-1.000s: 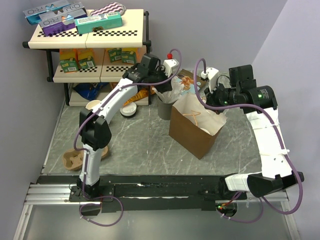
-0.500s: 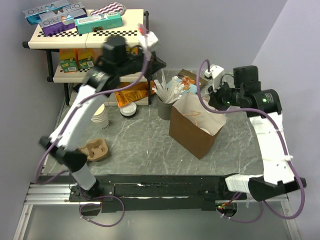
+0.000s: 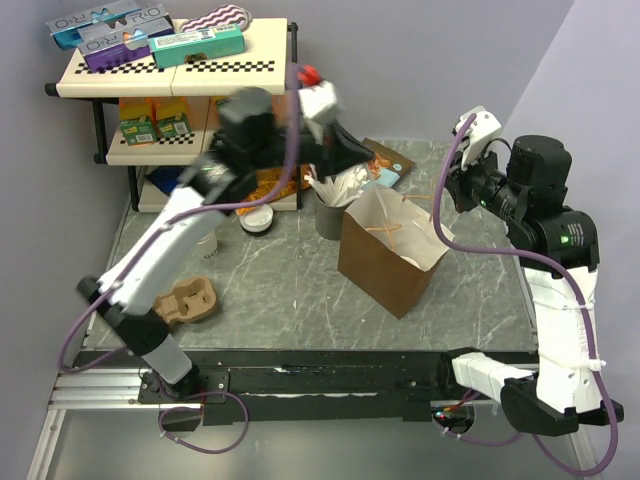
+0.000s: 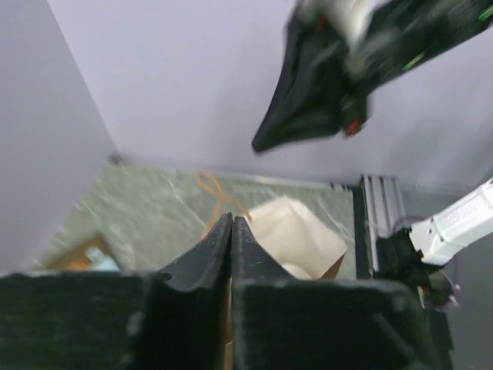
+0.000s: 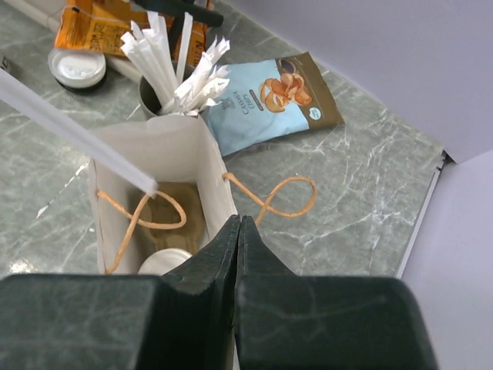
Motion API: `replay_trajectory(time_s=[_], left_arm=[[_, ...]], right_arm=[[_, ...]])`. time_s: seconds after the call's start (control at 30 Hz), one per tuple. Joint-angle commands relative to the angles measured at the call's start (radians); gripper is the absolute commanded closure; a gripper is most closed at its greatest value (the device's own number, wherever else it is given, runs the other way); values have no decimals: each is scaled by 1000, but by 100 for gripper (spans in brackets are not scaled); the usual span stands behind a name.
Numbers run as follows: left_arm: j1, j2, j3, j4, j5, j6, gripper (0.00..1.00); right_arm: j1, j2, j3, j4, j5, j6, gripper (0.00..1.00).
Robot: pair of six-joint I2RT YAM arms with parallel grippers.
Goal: Pack the takeout coffee
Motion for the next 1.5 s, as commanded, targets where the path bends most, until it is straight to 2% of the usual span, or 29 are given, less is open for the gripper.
replay_trajectory(time_s=[0.0, 0.03, 0.07, 0.1, 0.13, 0.17, 0.2, 0.23, 0.3, 0.4, 0.53, 0.6, 0.63, 0.67, 0.77, 0.87, 0.97, 1.0, 1.03, 1.1, 1.13, 1.2, 1.27, 1.4, 1.47], left_arm=[[-49, 87, -29, -43, -43, 9, 79], [-49, 102, -28, -37, -46, 9, 52], [-52, 108, -26, -34, -64, -8, 41], [-52, 110, -16, -29, -73, -16, 23], [-52, 107, -8, -18, -81, -13, 18], [-52, 102, 10, -15, -102, -4, 12], [-52, 88, 21, -11, -115, 8, 10], [-47, 76, 27, 3, -131, 9, 7], [-46, 24, 18, 26, -179, 73, 1], [-35, -54, -29, 41, -263, 128, 1], [38, -123, -81, -6, -296, 127, 1], [92, -163, -124, -34, -334, 139, 1], [114, -177, -140, -40, -355, 154, 1], [123, -192, -175, -43, -374, 168, 1], [161, -238, -241, -35, -405, 197, 1], [172, -258, -298, -61, -368, 197, 1], [172, -281, -399, -203, -198, 309, 1], [172, -287, -425, -259, -141, 415, 0], [169, -289, -477, -355, -103, 458, 1], [167, -271, -506, -443, -102, 560, 3], [167, -255, -519, -536, -107, 609, 5], [167, -212, -539, -584, -151, 727, 8], [167, -161, -580, -606, -219, 850, 9], [166, -16, -589, -592, -314, 979, 13], [167, 101, -545, -610, -343, 1057, 21]], right_arm=[[-11, -10, 9, 58, 5, 55, 100], [-13, -13, 12, 63, 5, 55, 100], [-13, -15, 16, 63, 6, 55, 100], [-14, -15, 16, 61, 8, 51, 100], [-14, -15, 15, 51, 2, 46, 98], [-14, -13, 15, 40, -6, 28, 93], [-14, -16, 12, 32, -7, 25, 89], [-14, -24, 3, 20, -9, 17, 81], [-16, -36, -27, 6, -26, 5, 74], [-16, -59, -65, -5, -43, -7, 62], [-16, -62, -44, -68, -87, -26, 36], [-14, -84, -56, -17, -31, 6, 24], [-16, -103, -65, 4, 47, 43, 12], [-16, -111, -68, 41, 80, 51, 9], [-16, -130, -77, 92, 164, 68, 6], [-17, -136, -85, 112, 134, 72, 5], [-16, -137, -91, 81, 31, 40, 4], [-16, -139, -96, 61, 8, 31, 4], [-16, -143, -102, 54, -9, 11, 4], [-14, -153, -111, 43, -55, 0, 4], [-14, -154, -114, 26, -73, -16, 4], [-14, -154, -111, 3, -139, -41, 4], [-16, -154, -102, -18, -167, -70, 3], [-16, -144, -85, -32, -190, -52, 2], [-16, -147, -86, -34, -182, -47, 2]])
